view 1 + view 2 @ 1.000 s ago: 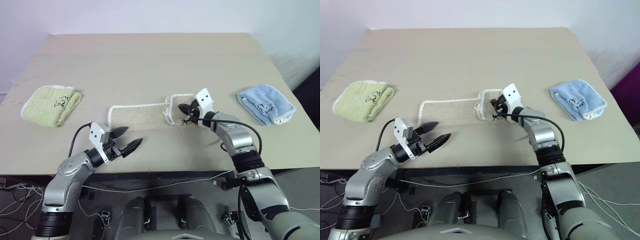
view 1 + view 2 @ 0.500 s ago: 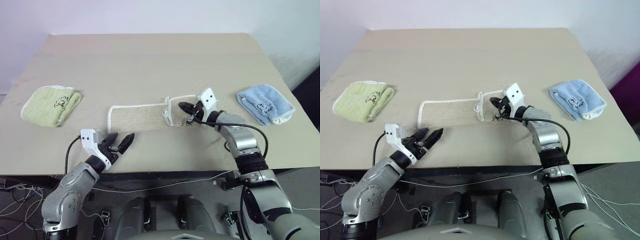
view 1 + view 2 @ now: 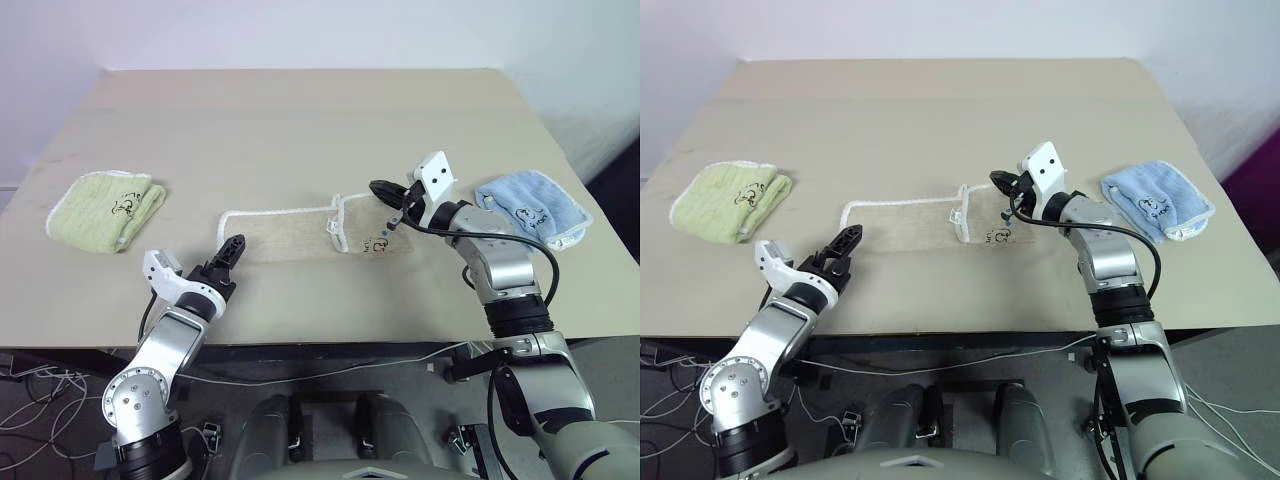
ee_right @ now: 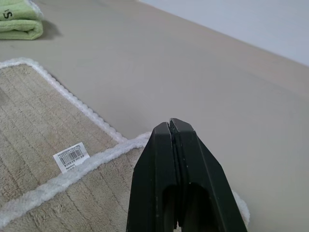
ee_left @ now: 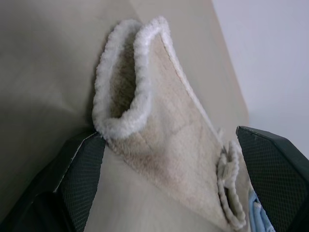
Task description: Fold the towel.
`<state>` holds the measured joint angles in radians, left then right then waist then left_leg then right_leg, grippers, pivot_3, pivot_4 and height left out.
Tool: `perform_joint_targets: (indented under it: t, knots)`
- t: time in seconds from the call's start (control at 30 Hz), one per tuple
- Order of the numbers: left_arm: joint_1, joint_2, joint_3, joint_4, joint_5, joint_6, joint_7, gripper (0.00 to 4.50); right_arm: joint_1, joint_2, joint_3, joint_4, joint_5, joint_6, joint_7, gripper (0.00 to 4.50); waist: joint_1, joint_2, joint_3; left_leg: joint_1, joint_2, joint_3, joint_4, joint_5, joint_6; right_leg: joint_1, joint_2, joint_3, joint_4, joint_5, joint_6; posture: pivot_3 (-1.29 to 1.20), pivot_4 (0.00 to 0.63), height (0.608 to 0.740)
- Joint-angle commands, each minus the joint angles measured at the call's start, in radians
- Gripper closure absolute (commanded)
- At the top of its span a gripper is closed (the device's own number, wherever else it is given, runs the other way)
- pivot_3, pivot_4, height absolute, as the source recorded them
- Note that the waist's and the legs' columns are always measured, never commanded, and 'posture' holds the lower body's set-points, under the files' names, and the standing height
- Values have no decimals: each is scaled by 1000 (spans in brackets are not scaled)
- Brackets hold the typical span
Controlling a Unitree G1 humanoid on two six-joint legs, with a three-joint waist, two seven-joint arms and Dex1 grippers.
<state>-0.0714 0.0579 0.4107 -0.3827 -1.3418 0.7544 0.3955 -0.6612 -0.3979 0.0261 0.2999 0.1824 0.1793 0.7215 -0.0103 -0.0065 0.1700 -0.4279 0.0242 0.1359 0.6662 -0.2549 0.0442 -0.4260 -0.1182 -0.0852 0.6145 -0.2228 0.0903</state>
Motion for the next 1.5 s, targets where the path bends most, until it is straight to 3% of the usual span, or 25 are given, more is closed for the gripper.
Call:
perform_joint_targets:
  t: [0.03, 0.1, 0.2, 0.57, 0.73, 0.9, 1.07, 1.3, 1.5]
  knots:
    - [-21, 18, -6, 61, -4, -13, 16, 0, 5, 3, -24, -66, 18, 2, -14, 4465, 1, 0, 0, 0, 0, 0, 0, 0, 0, 0, 0, 0, 0, 0, 0, 0, 150, 740]
    - [-38, 25, -8, 79, -19, -13, 17, 0, 14, 3, -26, -80, 20, 7, -21, 4465, 2, 0, 0, 0, 0, 0, 0, 0, 0, 1, 0, 0, 0, 0, 0, 0, 150, 740]
    - [-51, 39, -8, 88, -33, -14, 16, 588, 27, 1, -31, -99, 20, 13, -32, 4500, 2, 0, 0, 0, 0, 0, 0, 0, 0, 1, 0, 0, 0, 0, 0, 0, 150, 740]
    - [-72, 71, 14, 122, -20, -70, -38, 4474, 62, 1, -24, -128, 14, 24, -54, 4500, -2, 0, 0, 0, 0, 0, 0, 0, -1, 0, 0, 0, -1, 0, 0, 0, 150, 740]
    - [-90, 86, 40, 108, -10, -133, -70, 4474, 63, -3, -26, -125, 13, 24, -55, 4500, -2, 0, 0, 0, 0, 0, 0, -1, -2, 0, 0, 0, -1, -2, -3, 0, 150, 740]
    - [-128, 216, 91, 110, 15, -159, -161, 4474, 63, -8, -32, -130, 12, 23, -60, 4500, -4, 0, 0, 0, 0, 0, -1, -1, -2, -1, 0, 0, -1, -2, -3, 0, 150, 740]
    - [-162, 377, 77, 99, 68, -140, -363, 4474, 55, -15, -40, -113, 7, 13, -73, 4500, -4, 0, 0, -1, 0, 1, -1, -2, -3, -2, 0, 0, -1, -2, -3, 0, 150, 740]
    - [-274, 501, -127, 74, 225, -115, -697, 4474, 52, -14, -46, -102, 1, 4, -97, 4500, -2, 0, 1, -2, -1, 1, -2, -2, -4, -2, 0, 0, -1, -1, -3, 0, 150, 740]
    - [-412, 469, -379, 114, 449, -142, -869, 4474, 76, -15, -57, -132, 4, 9, -124, 4500, -4, 0, 1, -2, -1, 2, -3, -1, -4, -2, 1, 0, -2, 0, 0, 0, 150, 740]
